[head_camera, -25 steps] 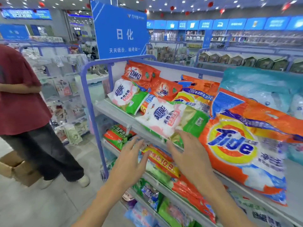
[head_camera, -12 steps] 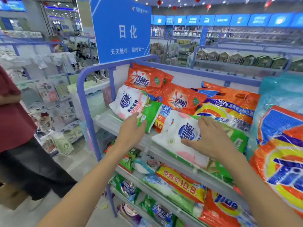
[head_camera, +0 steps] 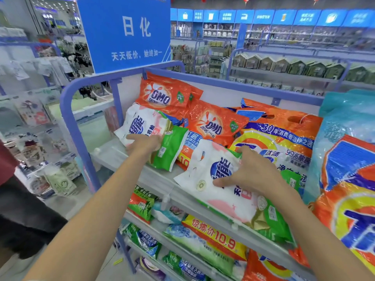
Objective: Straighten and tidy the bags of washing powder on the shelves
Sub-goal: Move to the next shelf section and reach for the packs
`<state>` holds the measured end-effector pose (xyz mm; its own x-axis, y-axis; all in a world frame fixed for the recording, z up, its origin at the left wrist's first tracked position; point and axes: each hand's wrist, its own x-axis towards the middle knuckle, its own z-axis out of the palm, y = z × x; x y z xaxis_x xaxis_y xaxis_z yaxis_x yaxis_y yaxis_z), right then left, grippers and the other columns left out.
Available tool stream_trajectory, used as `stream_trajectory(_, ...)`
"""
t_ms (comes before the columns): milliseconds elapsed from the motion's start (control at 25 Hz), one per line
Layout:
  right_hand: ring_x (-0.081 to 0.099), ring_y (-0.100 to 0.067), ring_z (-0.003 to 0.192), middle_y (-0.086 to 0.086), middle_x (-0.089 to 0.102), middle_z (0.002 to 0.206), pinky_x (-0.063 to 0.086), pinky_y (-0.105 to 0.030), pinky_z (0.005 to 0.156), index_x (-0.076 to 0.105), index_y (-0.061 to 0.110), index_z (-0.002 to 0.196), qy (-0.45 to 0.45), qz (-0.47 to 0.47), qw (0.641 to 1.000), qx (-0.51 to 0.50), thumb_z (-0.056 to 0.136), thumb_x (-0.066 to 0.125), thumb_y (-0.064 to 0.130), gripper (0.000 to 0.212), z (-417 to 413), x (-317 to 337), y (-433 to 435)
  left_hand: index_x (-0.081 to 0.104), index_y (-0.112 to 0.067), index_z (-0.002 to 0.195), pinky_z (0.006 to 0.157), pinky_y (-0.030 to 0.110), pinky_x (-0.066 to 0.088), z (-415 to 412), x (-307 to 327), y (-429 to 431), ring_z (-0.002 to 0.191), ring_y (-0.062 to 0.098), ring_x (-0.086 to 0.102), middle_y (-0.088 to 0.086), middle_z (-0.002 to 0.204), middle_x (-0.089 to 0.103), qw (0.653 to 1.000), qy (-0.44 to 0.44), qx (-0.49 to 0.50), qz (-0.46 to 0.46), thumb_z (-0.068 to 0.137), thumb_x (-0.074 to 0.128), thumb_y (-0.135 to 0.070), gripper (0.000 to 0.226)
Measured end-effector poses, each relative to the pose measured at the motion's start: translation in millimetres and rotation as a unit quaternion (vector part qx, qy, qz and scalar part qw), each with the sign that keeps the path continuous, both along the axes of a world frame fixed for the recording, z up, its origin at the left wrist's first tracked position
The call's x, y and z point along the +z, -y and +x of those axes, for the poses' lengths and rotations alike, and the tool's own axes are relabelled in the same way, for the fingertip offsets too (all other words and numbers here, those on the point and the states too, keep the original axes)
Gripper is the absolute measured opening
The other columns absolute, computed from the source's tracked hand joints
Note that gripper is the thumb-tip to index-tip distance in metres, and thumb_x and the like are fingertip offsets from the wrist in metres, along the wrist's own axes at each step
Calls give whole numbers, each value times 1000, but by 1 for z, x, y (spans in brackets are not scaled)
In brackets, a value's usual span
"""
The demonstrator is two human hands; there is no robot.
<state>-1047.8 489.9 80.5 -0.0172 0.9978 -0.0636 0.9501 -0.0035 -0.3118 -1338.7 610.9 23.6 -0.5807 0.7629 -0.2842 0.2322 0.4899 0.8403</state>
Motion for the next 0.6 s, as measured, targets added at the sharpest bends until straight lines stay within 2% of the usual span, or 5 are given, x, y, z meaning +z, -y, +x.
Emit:
stream_trajectory(160,57,-20,81,3,58,90,44,-34,64,50,17,107,-52,-53,997,-13,46,89,70,90,-1,3,-9,32,-2,141,95,44,56,-20,-5,-7,116,34,62,19,141,54,964,180,164,106,69,84,-24,91)
stream_trajectory(280,52,-20,60,-9,62,70,35,-33,59,58,10,77,-123,-114,986,-18,32,92,65,79,1,4,-17,56,-9,117,56,35,61,-29,-2,-5,68,23,71,11,89,76,907,355,128,185,78,79,-13,45)
stream_trajectory(360,60,-18,65,-8,72,81,40,-33,63,66,9,84,-135,-128,983,-5,32,92,64,80,6,9,-20,64,-12,110,68,39,63,-25,6,-2,70,23,73,8,75,77,873,446,66,186,89,68,-12,21)
stream_trajectory(480,67,-14,89,11,72,97,48,-31,73,68,26,98,-92,-117,987,53,50,91,63,64,8,16,-15,67,-9,121,95,51,56,-11,6,-3,103,34,72,15,109,77,838,478,-9,263,85,67,-12,36)
stream_trajectory(600,62,-17,118,13,57,143,51,-34,93,47,34,144,-41,-147,984,89,52,91,62,106,11,14,-10,65,-12,123,101,51,51,2,10,-1,104,35,67,14,114,72,816,491,-42,302,87,58,-11,37)
